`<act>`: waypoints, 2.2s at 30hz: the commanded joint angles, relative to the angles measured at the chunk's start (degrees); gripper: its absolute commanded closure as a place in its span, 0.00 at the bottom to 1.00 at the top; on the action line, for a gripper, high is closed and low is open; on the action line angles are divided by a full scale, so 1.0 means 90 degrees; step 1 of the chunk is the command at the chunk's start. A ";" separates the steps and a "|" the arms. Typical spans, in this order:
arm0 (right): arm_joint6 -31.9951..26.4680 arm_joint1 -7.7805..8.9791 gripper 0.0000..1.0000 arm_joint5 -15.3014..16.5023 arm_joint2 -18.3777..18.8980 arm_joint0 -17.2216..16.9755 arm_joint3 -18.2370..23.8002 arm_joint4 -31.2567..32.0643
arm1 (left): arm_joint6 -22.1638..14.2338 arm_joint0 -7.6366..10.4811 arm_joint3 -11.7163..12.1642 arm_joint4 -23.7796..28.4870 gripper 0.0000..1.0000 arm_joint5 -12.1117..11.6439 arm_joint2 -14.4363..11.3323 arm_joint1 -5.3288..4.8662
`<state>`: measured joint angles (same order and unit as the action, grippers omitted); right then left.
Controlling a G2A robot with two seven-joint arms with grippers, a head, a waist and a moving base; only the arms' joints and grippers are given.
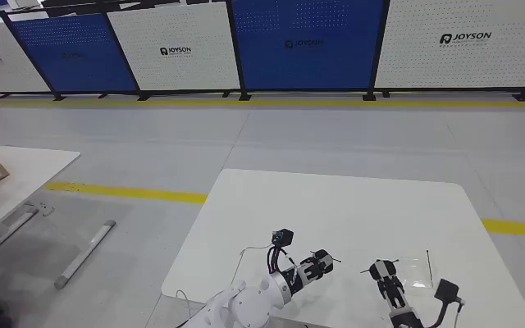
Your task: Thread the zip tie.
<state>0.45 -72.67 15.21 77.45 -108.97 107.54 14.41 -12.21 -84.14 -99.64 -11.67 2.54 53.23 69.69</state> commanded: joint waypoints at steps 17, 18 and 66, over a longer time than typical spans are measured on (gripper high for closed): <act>-0.0027 0.0001 1.00 0.0009 0.0008 -0.0002 0.0001 -0.0039 | 0.0000 0.0000 0.0000 0.0000 1.00 0.0000 0.0000 0.0000; -0.0027 0.0001 1.00 0.0009 0.0008 -0.0002 0.0001 -0.0039 | 0.0000 0.0000 0.0000 0.0000 1.00 0.0000 0.0000 0.0000; 0.0437 -0.0100 1.00 -0.0713 -0.0598 0.0689 -0.0572 0.1729 | 0.0000 0.0000 0.0000 0.0000 1.00 0.0000 0.0000 0.0000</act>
<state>4.32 -73.55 8.86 72.04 -102.80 102.44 30.21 -12.21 -84.14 -99.64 -11.67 2.54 53.23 69.69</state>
